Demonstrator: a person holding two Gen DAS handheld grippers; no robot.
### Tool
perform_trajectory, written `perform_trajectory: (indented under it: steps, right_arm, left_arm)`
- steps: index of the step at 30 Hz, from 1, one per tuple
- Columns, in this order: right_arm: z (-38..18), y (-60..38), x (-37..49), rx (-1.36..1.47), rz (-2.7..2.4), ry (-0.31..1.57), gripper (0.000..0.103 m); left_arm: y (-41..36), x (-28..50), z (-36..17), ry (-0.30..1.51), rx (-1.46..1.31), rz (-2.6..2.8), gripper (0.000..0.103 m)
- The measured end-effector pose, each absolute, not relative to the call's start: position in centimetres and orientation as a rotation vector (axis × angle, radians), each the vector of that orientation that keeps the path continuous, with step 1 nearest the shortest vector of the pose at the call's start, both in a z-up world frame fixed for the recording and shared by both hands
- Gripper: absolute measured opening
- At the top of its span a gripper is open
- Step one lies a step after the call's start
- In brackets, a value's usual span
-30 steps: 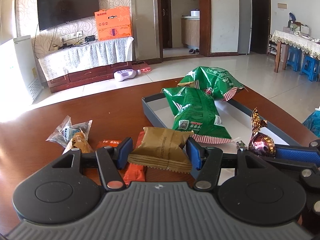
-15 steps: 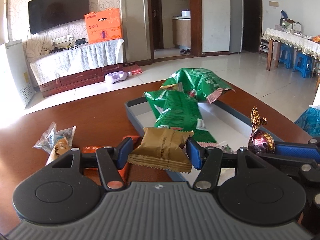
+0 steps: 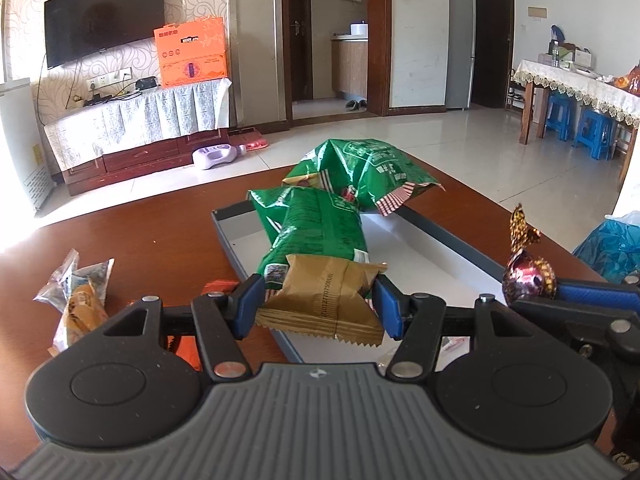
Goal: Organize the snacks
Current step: 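Carry the chocolate and the tan packet over the white tray with both grippers, then open both grippers to drop the chocolate and tan packet into the tray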
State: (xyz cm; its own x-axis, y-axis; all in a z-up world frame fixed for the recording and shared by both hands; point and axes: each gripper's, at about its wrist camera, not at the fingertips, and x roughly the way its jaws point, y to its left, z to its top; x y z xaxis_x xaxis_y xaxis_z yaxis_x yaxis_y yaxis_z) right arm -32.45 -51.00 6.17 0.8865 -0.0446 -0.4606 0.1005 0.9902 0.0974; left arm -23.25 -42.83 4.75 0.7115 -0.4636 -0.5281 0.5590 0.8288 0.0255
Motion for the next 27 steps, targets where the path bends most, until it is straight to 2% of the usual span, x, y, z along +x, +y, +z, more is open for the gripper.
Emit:
perform_trajectory:
  steps: [27]
  right_arm:
    - [5.5, -51.7, -31.6, 0.138, -0.107, 0.500, 0.015]
  left_arm:
    - [-46.6, -19.9, 2.0, 0.578, 0.210, -0.604, 0.065]
